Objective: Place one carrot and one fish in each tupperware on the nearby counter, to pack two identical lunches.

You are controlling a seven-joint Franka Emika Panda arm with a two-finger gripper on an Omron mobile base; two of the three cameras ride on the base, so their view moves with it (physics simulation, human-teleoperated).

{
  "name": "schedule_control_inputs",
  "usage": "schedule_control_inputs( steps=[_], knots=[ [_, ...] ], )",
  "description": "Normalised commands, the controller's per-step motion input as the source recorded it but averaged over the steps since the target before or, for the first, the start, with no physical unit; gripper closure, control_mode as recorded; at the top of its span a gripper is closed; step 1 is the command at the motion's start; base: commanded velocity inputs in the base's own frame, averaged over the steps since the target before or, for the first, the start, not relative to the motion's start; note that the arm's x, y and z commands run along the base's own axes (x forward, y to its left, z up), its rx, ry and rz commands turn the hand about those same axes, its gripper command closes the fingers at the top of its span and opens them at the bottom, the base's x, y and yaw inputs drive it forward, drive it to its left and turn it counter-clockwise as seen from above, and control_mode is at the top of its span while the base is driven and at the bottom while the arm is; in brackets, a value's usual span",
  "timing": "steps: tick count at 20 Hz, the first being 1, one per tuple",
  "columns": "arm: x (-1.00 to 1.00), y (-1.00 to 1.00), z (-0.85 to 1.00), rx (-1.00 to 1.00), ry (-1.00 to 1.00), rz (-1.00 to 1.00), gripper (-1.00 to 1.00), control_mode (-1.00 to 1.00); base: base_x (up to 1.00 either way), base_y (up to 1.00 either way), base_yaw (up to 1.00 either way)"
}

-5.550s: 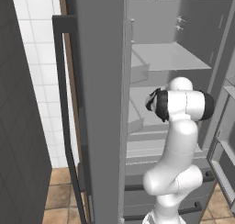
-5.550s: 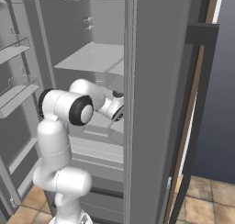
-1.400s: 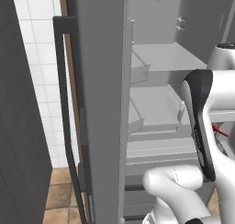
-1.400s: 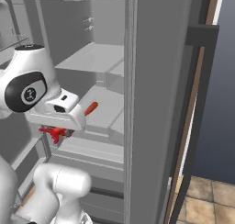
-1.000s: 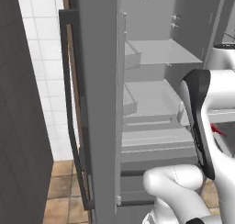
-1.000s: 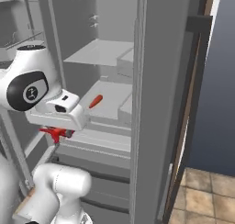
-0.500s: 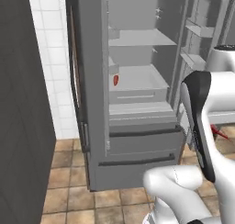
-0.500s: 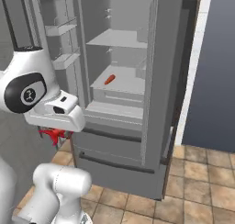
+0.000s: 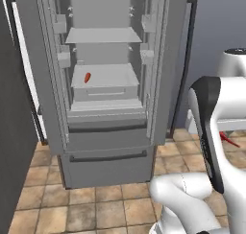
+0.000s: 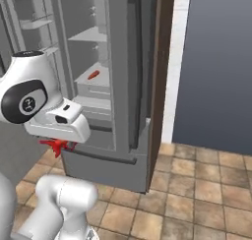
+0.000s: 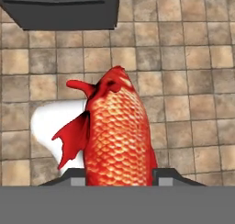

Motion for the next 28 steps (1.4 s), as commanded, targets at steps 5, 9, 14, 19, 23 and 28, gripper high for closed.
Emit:
schedule_control_inputs(
  steps=[5, 9, 14, 19, 23, 28],
  knots=[
    [0.0, 0.0, 0.0, 0.0, 0.0, 0.0, 1.0, 1.0, -0.25, -1.0, 0.0],
    [0.0, 0.0, 0.0, 0.0, 0.0, 0.0, 1.0, 1.0, -0.18, -1.0, 0.0],
    [0.0, 0.0, 0.0, 0.0, 0.0, 0.0, 1.0, 1.0, -0.09, -1.0, 0.13],
    [0.0, 0.0, 0.0, 0.0, 0.0, 0.0, 1.0, 1.0, -0.11, -1.0, 0.31],
    [0.0, 0.0, 0.0, 0.0, 0.0, 0.0, 1.0, 1.0, -0.16, -0.94, 0.45],
    [0.0, 0.0, 0.0, 0.0, 0.0, 0.0, 1.0, 1.0, -0.31, -0.65, 0.58]
  ],
)
